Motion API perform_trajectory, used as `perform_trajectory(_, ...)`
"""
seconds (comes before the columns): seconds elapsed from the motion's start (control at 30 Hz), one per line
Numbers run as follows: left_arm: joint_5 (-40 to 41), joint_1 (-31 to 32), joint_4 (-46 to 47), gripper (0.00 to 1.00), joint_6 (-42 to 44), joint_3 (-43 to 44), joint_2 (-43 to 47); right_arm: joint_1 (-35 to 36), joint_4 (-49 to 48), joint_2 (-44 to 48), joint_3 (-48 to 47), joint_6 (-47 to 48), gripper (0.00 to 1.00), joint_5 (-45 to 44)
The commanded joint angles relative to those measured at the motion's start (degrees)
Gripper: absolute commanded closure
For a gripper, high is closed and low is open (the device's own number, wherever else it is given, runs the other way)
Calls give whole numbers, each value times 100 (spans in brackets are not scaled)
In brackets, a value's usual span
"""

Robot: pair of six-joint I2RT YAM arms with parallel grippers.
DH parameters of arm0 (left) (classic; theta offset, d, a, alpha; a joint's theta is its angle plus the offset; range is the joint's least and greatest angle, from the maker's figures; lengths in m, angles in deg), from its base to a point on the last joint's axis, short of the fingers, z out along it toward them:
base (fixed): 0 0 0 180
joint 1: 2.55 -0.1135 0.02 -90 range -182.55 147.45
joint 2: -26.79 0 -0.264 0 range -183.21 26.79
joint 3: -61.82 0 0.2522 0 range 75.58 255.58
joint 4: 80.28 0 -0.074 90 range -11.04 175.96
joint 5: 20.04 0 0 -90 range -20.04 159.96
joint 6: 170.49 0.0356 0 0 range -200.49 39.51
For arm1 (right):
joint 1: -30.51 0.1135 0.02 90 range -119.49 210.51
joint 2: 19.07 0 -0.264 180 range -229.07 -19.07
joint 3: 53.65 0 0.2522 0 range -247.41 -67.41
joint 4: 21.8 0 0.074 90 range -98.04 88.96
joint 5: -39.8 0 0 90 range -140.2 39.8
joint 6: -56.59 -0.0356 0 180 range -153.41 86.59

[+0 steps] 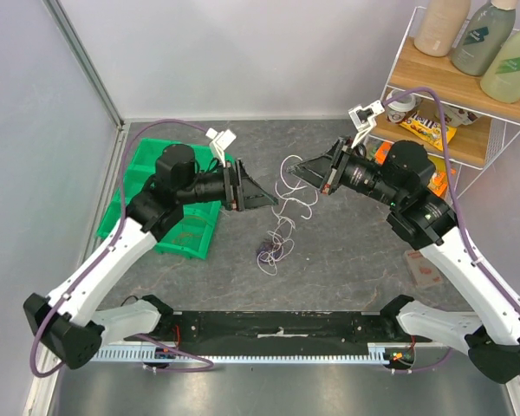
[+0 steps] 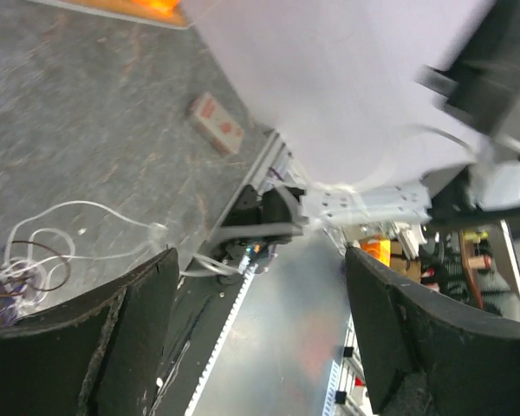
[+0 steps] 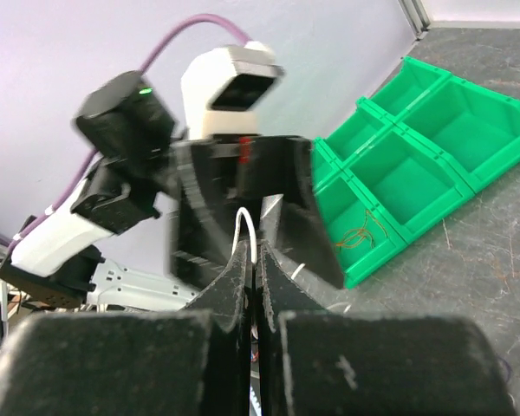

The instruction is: Untangle the cables

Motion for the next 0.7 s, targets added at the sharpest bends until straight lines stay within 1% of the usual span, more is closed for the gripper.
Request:
perform_trajectory(0.0, -272, 410, 1136, 20, 411, 25, 741, -44, 90, -118, -209, -188, 100, -114)
perform_trajectory(0.07, 263, 683, 627, 28, 1035, 148, 812, -44, 82, -171, -218, -215, 100, -105)
perform_trajectory(0.1, 492, 753, 416, 35, 1247, 183, 821, -44, 90, -180, -226, -215, 100, -105)
perform_trajectory(0.17, 696, 868, 212, 42, 1503, 245, 830, -53, 99, -180, -209, -232, 100, -114)
perform_trajectory(0.23, 757, 1000, 212, 41, 1582, 254, 803, -53, 117, -154, -191, -250, 100, -140)
perform_trajectory(0.33, 941, 1184, 124, 32, 1714, 376, 628, -70, 143, -154, -147, -259, 100, -140)
perform_trajectory(0.37, 995, 1211, 115, 32, 1723, 412, 549, -62, 152, -162, -147, -259, 100, -140)
perform_trajectory(0.43, 1100, 1255, 106, 33, 1741, 491, 417, -62, 143, -171, -121, -276, 100, -175)
perform_trajectory(0.5, 1337, 1290, 36, 38, 1907, 483, 355, -62, 152, -180, -130, -276, 100, -184)
perform_trajectory(0.57, 1566, 1316, 62, 38, 2240, 342, 355, -62, 143, -197, -130, -268, 100, -201)
perform_trajectory(0.67, 1566, 1343, 54, 39, 2628, 333, 250, -70, 152, -232, -139, -259, 100, -193)
